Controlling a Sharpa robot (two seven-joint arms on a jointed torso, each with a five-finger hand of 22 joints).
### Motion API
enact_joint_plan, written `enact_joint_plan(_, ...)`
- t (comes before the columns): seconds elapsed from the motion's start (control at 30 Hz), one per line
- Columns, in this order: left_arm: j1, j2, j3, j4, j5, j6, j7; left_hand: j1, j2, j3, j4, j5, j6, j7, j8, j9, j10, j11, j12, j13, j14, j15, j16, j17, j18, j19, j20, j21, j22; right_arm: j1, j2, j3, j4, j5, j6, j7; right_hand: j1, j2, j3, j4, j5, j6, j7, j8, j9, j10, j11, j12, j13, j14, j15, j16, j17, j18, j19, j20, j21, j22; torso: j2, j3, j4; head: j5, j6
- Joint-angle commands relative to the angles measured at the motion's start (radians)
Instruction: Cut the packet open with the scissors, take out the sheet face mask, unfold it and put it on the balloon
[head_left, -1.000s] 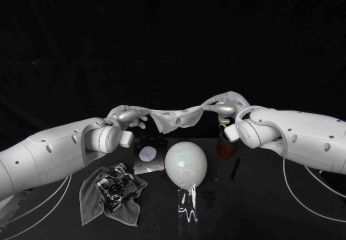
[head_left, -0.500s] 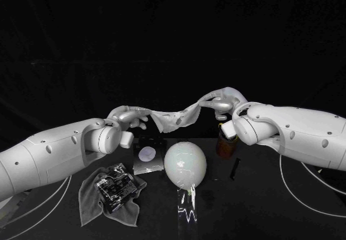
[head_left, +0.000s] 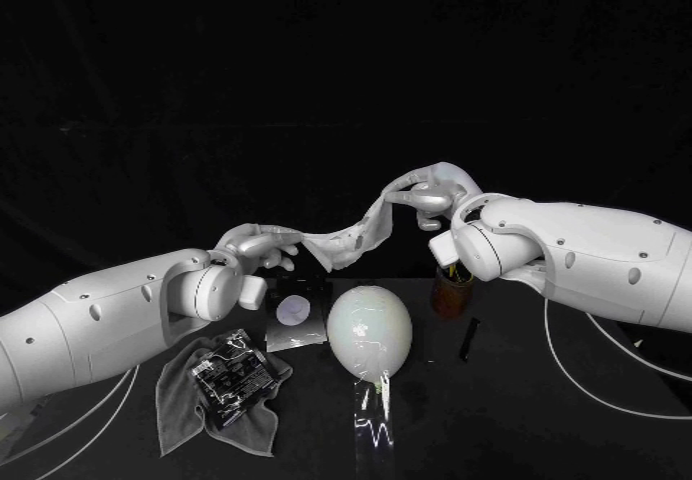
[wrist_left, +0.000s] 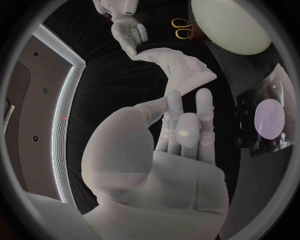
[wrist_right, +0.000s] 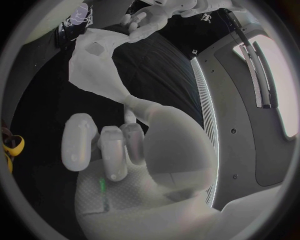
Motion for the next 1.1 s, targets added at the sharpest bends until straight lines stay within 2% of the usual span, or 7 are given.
enact_joint_plan(0.03, -0.011, -0.003, 0.0, 0.018, -0.006, 0.021, 0.01, 0.0, 0.006, 0.004, -0.002, 0.004, -0.006, 0.003, 0.004, 0.072, -0.006, 0.001, 0.005, 0.002, -0.005, 0.001, -0.003, -0.001, 0.018, -0.008, 0.0, 0.005, 0.001, 0.008, 0.01, 0.002, -0.011, -0.029, 0.011, 0.02, -0.004, 0.009, 0.005, -0.001, 0.003, 0.01, 0.0, 0.005, 0.1, 0.03, -0.001, 0.003, 0.161, 0.095, -0.007, 0.003, 0.233, -0.003, -0.002, -0.001, 0.001, 0.178, 0.0, -0.0006, -0.0005, -0.002, 0.003)
enact_joint_plan(0.2, -0.027, -0.008, -0.001, 0.037, -0.007, 0.031, 0.014, -0.001, 0.005, 0.002, -0.002, 0.004, -0.009, 0.004, 0.004, 0.073, -0.009, 0.002, 0.008, 0.004, -0.009, 0.001, -0.004, -0.007, 0.019, -0.011, 0.001, 0.006, 0.003, 0.029, 0.03, 0.002, -0.041, -0.116, 0.069, 0.012, -0.004, 0.008, 0.006, -0.002, 0.003, 0.009, 0.0, 0.006, 0.1, 0.03, -0.001, 0.004, 0.162, 0.094, -0.007, 0.003, 0.232, -0.003, -0.002, -0.001, 0.002, 0.178, 0.0, -0.0004, 0.0004, -0.003, 0.006)
enact_joint_plan(0.37, -0.032, -0.007, -0.001, 0.045, -0.009, 0.039, 0.013, -0.002, 0.007, -0.002, -0.003, 0.004, -0.032, 0.013, -0.005, 0.072, -0.024, 0.009, 0.015, 0.008, -0.017, 0.007, -0.001, -0.016, 0.019, -0.019, 0.005, 0.01, 0.006, 0.046, 0.046, 0.003, -0.067, -0.236, 0.132, 0.003, -0.005, 0.006, 0.008, -0.005, 0.003, 0.008, 0.0, 0.007, 0.1, 0.031, 0.0, 0.005, 0.163, 0.099, -0.007, 0.006, 0.244, -0.005, 0.004, -0.002, 0.011, 0.181, 0.001, -0.0003, -0.0002, -0.002, 0.008)
enact_joint_plan(0.53, -0.034, -0.008, -0.002, 0.051, -0.037, 0.058, -0.009, -0.018, -0.014, -0.027, 0.001, 0.003, -0.058, 0.029, -0.022, 0.064, -0.067, 0.023, 0.008, 0.007, -0.031, 0.019, -0.007, -0.042, 0.017, -0.03, 0.013, 0.008, 0.006, 0.055, 0.055, 0.003, -0.075, -0.361, 0.164, 0.001, -0.006, 0.004, 0.009, -0.008, 0.003, 0.008, 0.0, 0.008, 0.101, 0.031, 0.0, 0.005, 0.163, 0.104, -0.007, 0.01, 0.258, -0.007, 0.009, -0.002, 0.02, 0.184, 0.001, 0.0005, -0.0004, -0.004, 0.01)
enact_joint_plan(0.87, -0.034, -0.003, -0.002, 0.056, -0.115, 0.106, -0.063, -0.033, -0.062, -0.067, 0.001, 0.002, -0.094, 0.051, -0.052, 0.047, -0.145, 0.046, -0.033, -0.017, -0.113, 0.041, -0.075, -0.181, 0.013, -0.061, 0.032, -0.019, -0.007, 0.06, 0.062, 0.003, -0.07, -0.534, 0.138, 0.024, -0.007, 0.002, 0.011, -0.01, 0.003, 0.009, 0.0, 0.01, 0.102, 0.033, 0.0, 0.008, 0.166, 0.106, -0.007, 0.012, 0.263, -0.008, 0.013, -0.002, 0.025, 0.186, 0.0, 0.0006, -0.0012, -0.007, 0.013)
enact_joint_plan(1.0, -0.034, 0.0, -0.002, 0.054, -0.136, 0.124, -0.082, -0.055, -0.094, -0.108, 0.011, 0.004, -0.124, 0.066, -0.072, 0.035, -0.182, 0.064, -0.065, -0.041, -0.176, 0.059, -0.123, -0.262, 0.011, -0.084, 0.047, -0.048, -0.024, 0.061, 0.064, 0.003, -0.066, -0.579, 0.122, 0.036, -0.008, 0.001, 0.012, -0.011, 0.003, 0.01, 0.0, 0.011, 0.102, 0.034, 0.0, 0.008, 0.166, 0.106, -0.007, 0.012, 0.263, -0.009, 0.015, -0.002, 0.03, 0.187, 0.001, 0.0004, -0.001, -0.008, 0.013)
enact_joint_plan(1.1, -0.034, 0.002, -0.002, 0.051, -0.152, 0.132, -0.094, -0.058, -0.105, -0.127, 0.016, 0.003, -0.135, 0.072, -0.08, 0.031, -0.194, 0.072, -0.085, -0.059, -0.19, 0.065, -0.131, -0.282, 0.013, -0.087, 0.055, -0.061, -0.033, 0.061, 0.066, 0.003, -0.063, -0.604, 0.11, 0.044, -0.008, 0.0, 0.012, -0.012, 0.003, 0.01, 0.0, 0.011, 0.102, 0.034, -0.001, 0.009, 0.167, 0.106, -0.007, 0.012, 0.263, -0.01, 0.016, -0.002, 0.031, 0.188, 0.0, 0.0003, -0.0009, -0.01, 0.012)
